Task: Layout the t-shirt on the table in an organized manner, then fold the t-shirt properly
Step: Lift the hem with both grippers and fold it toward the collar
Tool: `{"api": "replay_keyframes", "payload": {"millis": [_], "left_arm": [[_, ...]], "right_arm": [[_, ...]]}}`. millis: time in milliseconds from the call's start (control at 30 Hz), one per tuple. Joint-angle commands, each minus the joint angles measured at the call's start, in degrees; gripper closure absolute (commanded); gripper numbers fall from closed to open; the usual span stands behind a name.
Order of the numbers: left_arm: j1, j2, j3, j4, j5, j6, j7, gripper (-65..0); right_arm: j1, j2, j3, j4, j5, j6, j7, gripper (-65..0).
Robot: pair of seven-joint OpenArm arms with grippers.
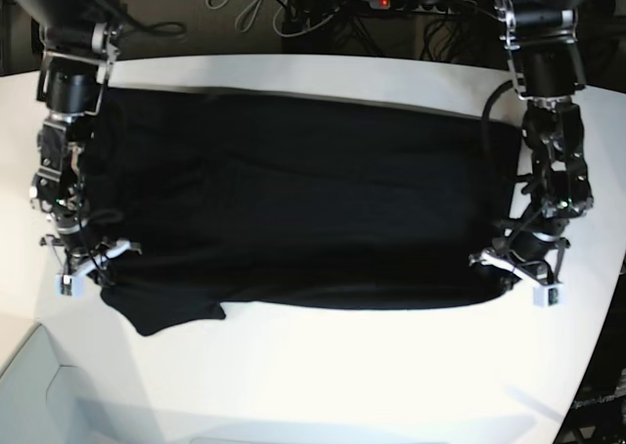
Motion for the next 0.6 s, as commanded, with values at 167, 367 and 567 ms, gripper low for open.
{"api": "replay_keyframes", "payload": {"millis": [167, 367, 567], "left_arm": [[1.70, -0.89, -0.25, 4.69, -0.49, -0.09, -2.07, -0.1], [6.01, -0.98, -0.34, 8.30, -0.49, -0.09, -2.15, -0.1], [9.35, -2.21, -1.22, 10.06, -0.49, -0.09, -2.15, -0.1]], "right_arm": [[-4.27, 0.72, 0.37, 9.08, 0.58, 0.01, 1.38, 0.0], [-8.75, 0.72, 0.37, 14.80, 0.58, 0.01, 1.38, 0.0], [-12.71, 0.72, 0.46, 18.75, 0.58, 0.10, 1.38, 0.0]]}}
